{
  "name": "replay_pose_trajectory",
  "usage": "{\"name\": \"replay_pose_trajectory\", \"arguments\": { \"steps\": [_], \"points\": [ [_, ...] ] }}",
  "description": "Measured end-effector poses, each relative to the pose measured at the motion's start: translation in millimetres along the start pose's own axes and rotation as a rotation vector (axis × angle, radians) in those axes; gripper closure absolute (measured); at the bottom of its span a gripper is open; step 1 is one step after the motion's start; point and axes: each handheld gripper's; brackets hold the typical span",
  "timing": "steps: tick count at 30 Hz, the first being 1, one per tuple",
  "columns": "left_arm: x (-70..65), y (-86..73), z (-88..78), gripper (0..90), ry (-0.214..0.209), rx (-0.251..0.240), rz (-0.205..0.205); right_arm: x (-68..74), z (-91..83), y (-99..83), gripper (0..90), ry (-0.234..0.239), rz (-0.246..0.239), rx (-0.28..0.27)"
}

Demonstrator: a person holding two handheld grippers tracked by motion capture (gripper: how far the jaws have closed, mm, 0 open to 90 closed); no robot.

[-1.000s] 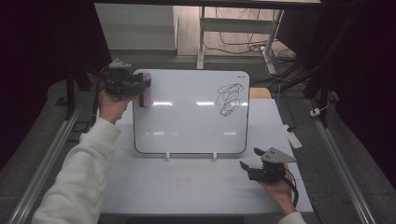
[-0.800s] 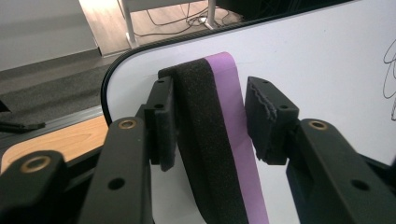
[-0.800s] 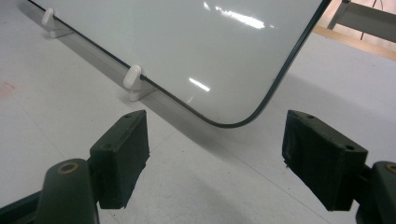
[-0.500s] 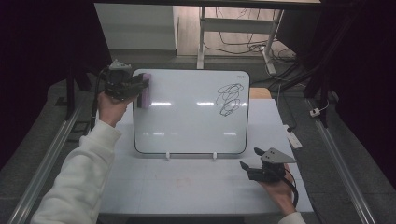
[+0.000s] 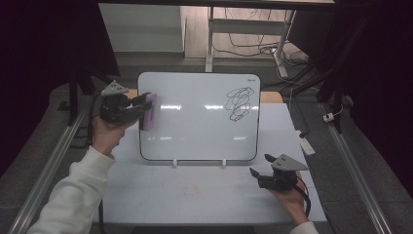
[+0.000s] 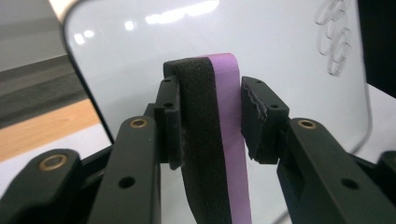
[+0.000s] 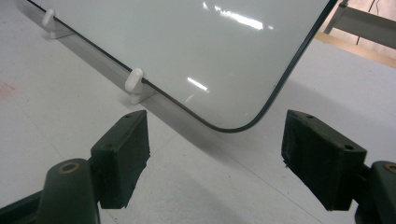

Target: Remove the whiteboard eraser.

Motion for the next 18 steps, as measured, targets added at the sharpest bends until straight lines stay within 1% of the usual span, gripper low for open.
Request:
{"name": "replay_pose_trajectory", "arguments": {
  "steps": [1, 3, 4, 6, 7, 8, 9, 10, 11, 12, 13, 16, 18],
  "points": [
    [0.0, 0.0, 0.0, 61.4, 0.000, 0.000, 0.000, 0.2, 0.1, 0.1, 22.8, 0.000, 0.001, -0.001],
    [-5.0, -6.7, -2.1, 61.4, -0.022, -0.005, 0.002, 0.5, 0.1, 0.2, 22.8, 0.000, 0.000, -0.003],
    [-10.8, -13.9, -4.5, 61.4, -0.048, -0.018, 0.002, 0.7, 0.0, 0.4, 22.8, 0.000, -0.001, -0.003],
    [-17.4, -21.1, -5.1, 61.4, -0.079, -0.025, 0.002, 1.2, 0.0, 0.8, 22.8, 0.002, 0.000, -0.003],
    [-17.4, -21.1, -5.1, 61.4, -0.079, -0.025, 0.002, 1.5, 0.1, 1.0, 22.8, 0.003, 0.001, -0.004],
    [-24.6, -27.6, -4.5, 61.4, -0.105, -0.031, 0.004, 2.0, 0.2, 1.2, 22.8, 0.002, 0.004, -0.007],
    [-24.6, -27.6, -4.5, 61.4, -0.105, -0.031, 0.004, 2.2, 0.2, 1.6, 22.8, 0.005, 0.002, -0.008],
    [-28.4, -30.3, -3.6, 61.4, -0.120, -0.031, 0.003, 3.1, 0.1, 1.8, 22.8, 0.008, 0.006, -0.009],
    [-35.8, -34.9, -1.3, 61.4, -0.144, -0.034, 0.007, 3.8, 0.3, 2.2, 22.8, 0.011, 0.006, -0.011],
    [-35.8, -34.9, -1.3, 61.4, -0.144, -0.034, 0.007, 5.0, 0.2, 2.8, 22.8, 0.013, 0.007, -0.013],
    [-43.1, -39.0, 2.0, 61.4, -0.163, -0.038, 0.010, 6.6, 0.1, 3.5, 22.8, 0.010, 0.005, -0.019],
    [-52.9, -44.5, 9.4, 61.4, -0.196, -0.040, 0.009, 12.7, -0.9, 7.0, 23.3, 0.008, 0.002, -0.044],
    [-60.0, -48.2, 16.1, 61.3, -0.222, -0.039, 0.005, 18.1, -1.1, 10.7, 23.3, 0.023, 0.008, -0.054]
  ]
}}
Point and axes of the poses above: each handheld gripper's, and its own axes: z roughly forward along the jaws, y roughly out of its top, x roughly to its left, and after that the axes turned 4 degrees about z, right-handed
